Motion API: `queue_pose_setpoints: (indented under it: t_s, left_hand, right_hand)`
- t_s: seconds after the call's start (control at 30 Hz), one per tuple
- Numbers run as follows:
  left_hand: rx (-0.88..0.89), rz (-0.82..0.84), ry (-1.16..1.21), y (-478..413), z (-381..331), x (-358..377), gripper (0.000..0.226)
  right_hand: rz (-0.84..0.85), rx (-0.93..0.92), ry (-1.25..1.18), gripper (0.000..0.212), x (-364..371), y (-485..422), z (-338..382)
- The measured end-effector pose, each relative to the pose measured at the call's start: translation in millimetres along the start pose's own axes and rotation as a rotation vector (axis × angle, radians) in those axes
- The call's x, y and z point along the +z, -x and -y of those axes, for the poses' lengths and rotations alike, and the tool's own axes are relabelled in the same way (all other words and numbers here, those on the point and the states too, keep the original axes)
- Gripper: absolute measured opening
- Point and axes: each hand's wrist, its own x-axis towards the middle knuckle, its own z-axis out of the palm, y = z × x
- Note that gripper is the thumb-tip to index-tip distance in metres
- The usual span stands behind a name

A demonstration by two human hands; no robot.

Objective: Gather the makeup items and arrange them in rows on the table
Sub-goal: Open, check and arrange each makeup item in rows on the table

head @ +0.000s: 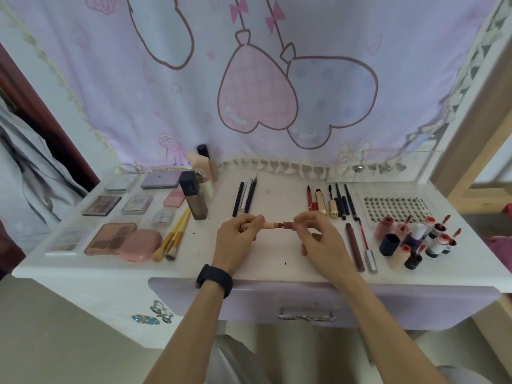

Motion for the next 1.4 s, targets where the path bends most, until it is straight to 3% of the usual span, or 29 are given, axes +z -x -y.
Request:
queue_pose_setpoints:
  t_s: [0.3,0.6,0.9,1.4]
  left_hand:
    - [-0.017,-0.020,0.062,2.9,-3.6,-1.7,0.024]
    - [-0.052,-0.067,0.092,2.9,-6.5,-0.3,0.034]
    - [-0.064,-0.137,-0.053,3.7,-6.6,4.0,0.051]
    - [-0.224,-0.298,0.237,-0.2,-4.4,-4.2,0.059]
  right_hand:
    - [-0.025,0.050,0.062,0.021,2.2,0.4,6.7]
    - [-0.072,-0.034,-0.050,0.010,0.6,5.4,3.3]
    - [-0.104,-0.041,-0.103,0.011,1.1,6.7,5.8]
    - [-0.193,-0.001,-0.238,0.010,-2.6,4.7,3.1]
